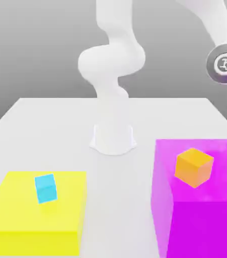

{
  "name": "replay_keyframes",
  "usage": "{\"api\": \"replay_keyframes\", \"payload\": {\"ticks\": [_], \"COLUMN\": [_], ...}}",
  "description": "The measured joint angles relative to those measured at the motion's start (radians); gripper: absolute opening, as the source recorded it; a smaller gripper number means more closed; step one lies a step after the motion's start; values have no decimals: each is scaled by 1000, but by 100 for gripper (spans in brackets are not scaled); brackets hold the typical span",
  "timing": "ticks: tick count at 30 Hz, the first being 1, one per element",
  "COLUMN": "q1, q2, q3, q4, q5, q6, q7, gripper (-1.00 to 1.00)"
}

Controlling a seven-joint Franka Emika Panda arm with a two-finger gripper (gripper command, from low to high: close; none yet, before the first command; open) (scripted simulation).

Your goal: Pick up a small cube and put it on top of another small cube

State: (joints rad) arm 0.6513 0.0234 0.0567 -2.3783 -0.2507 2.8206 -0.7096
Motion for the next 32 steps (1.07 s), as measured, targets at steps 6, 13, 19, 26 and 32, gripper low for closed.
{"api": "replay_keyframes", "payload": {"ticks": [6,13,19,26,32], "q1": [-247,-478,-660,-903,-965], "q2": [53,136,199,296,397], "q3": [-123,-225,-315,-414,-378], "q4": [106,119,97,140,158], "q5": [49,179,308,441,506], "q6": [-70,-168,-241,-289,-213], "q7": [-220,-390,-508,-709,-771], "gripper": [-100,-100,-100,-100,100]}}
